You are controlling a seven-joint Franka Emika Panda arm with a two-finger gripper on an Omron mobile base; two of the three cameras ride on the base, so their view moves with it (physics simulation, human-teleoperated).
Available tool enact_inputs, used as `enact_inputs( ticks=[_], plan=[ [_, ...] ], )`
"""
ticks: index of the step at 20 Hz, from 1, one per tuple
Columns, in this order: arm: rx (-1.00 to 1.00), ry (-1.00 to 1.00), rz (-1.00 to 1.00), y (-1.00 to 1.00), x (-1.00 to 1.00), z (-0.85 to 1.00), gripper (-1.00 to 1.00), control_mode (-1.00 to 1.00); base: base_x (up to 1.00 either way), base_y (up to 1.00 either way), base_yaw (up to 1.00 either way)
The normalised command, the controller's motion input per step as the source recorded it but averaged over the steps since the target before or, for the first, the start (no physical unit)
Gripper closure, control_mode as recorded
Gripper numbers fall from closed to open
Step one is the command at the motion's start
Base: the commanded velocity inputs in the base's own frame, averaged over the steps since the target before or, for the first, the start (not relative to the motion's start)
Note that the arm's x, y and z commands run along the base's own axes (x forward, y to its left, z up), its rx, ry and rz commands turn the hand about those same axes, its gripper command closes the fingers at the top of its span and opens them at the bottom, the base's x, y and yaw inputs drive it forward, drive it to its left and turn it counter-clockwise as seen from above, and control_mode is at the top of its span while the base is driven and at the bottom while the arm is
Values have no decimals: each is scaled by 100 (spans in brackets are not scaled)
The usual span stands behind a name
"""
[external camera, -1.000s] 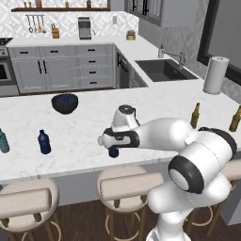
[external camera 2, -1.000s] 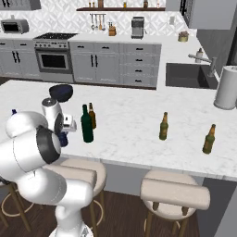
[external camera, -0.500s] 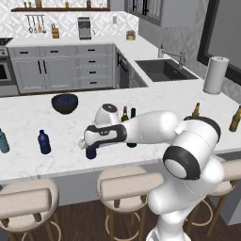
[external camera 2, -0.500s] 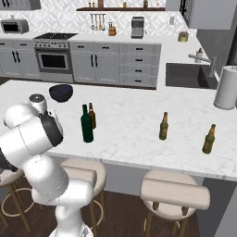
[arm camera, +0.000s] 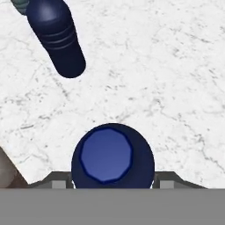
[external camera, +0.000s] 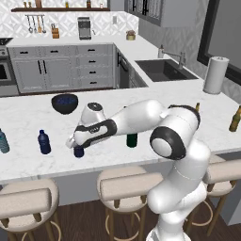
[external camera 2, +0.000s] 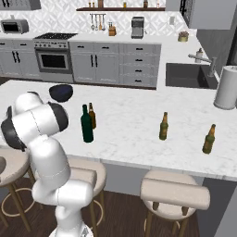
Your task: Move the plastic bottles in the middle to the plastics group, and the glass bottles in the middle to the glass group.
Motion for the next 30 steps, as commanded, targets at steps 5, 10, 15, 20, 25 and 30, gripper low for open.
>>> enact_inputs(
  ticks=[5,10,15,20,25,30],
  plan=[
    [-3,0,0,50,65,0,100,-100,0,0,0],
    [-1,2,0,35,68,0,100,-100,0,0,0],
    [0,3,0,32,35,-1,100,-100,0,0,0],
    [0,0,0,28,0,-24,100,-100,0,0,0],
    [0,0,0,23,7,-33,100,-100,0,0,0],
    [1,1,0,6,20,-7,100,-100,0,0,0]
  ],
)
